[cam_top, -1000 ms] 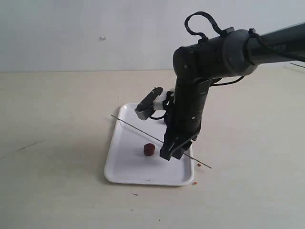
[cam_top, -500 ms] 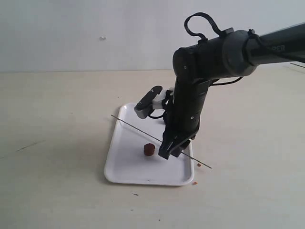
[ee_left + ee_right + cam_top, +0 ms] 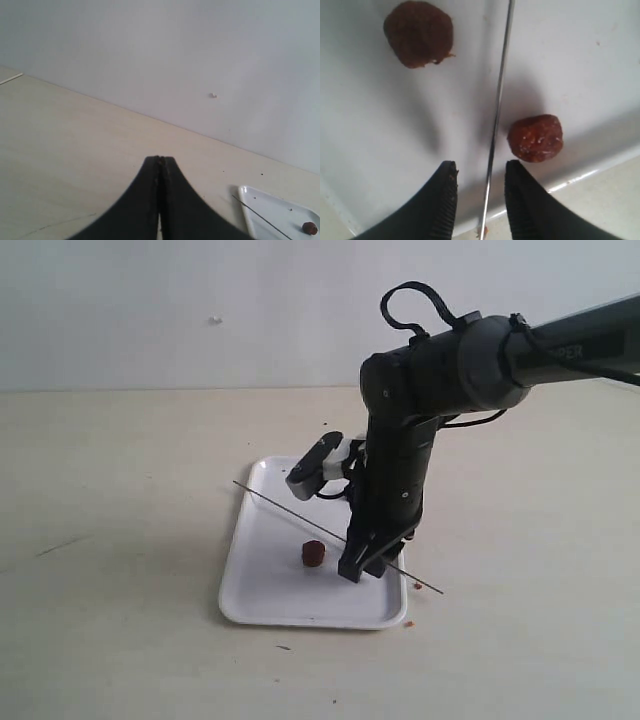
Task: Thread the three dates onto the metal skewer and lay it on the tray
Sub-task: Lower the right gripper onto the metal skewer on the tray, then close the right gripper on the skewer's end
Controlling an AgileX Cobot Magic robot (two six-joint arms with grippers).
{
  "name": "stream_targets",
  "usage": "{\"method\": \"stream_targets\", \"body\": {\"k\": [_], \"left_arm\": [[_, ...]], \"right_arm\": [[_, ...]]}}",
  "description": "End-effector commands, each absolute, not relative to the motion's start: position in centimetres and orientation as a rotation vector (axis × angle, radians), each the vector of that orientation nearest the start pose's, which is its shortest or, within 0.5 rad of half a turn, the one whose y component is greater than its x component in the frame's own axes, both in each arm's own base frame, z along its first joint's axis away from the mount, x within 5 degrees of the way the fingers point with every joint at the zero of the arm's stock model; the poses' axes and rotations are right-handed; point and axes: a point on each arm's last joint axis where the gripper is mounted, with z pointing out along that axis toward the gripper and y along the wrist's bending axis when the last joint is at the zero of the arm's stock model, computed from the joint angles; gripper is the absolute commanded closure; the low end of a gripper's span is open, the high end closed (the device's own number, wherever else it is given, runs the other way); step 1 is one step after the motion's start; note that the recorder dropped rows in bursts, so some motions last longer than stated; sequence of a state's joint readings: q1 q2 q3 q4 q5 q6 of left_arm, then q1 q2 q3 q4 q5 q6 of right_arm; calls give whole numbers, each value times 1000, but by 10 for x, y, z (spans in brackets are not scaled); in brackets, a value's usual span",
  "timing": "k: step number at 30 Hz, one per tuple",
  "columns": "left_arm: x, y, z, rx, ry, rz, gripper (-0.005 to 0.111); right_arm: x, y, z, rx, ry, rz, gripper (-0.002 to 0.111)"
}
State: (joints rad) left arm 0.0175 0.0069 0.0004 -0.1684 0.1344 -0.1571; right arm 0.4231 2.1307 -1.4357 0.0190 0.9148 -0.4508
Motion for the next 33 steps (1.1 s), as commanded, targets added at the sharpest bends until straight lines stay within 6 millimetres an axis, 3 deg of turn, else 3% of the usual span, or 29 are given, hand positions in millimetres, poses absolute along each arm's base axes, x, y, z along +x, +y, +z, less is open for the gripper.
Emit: {"method": "stream_targets", "body": {"k": [1, 5, 12, 17, 22, 26, 33], "left_arm": [[56, -2, 201, -251, 1603, -260, 107], [56, -2, 201, -251, 1603, -260, 107], [56, -2, 201, -251, 1603, -260, 107], [56, -2, 201, -251, 1603, -260, 107], [56, -2, 201, -251, 1603, -260, 107], [56, -2, 201, -251, 1603, -260, 107], [56, -2, 201, -251, 1603, -260, 107]], "right_arm": [[370, 167, 125, -1292, 2804, -1, 74], [370, 167, 123, -1293, 2807, -1, 74], [369, 166, 101, -1317, 2860, 0, 74], [368, 166, 100, -1307, 2877, 0, 75], [367, 165, 100, -1257, 2915, -1, 87], [366, 165, 100, -1207, 2954, -3, 107], [366, 165, 105, -1183, 2955, -3, 108]]}}
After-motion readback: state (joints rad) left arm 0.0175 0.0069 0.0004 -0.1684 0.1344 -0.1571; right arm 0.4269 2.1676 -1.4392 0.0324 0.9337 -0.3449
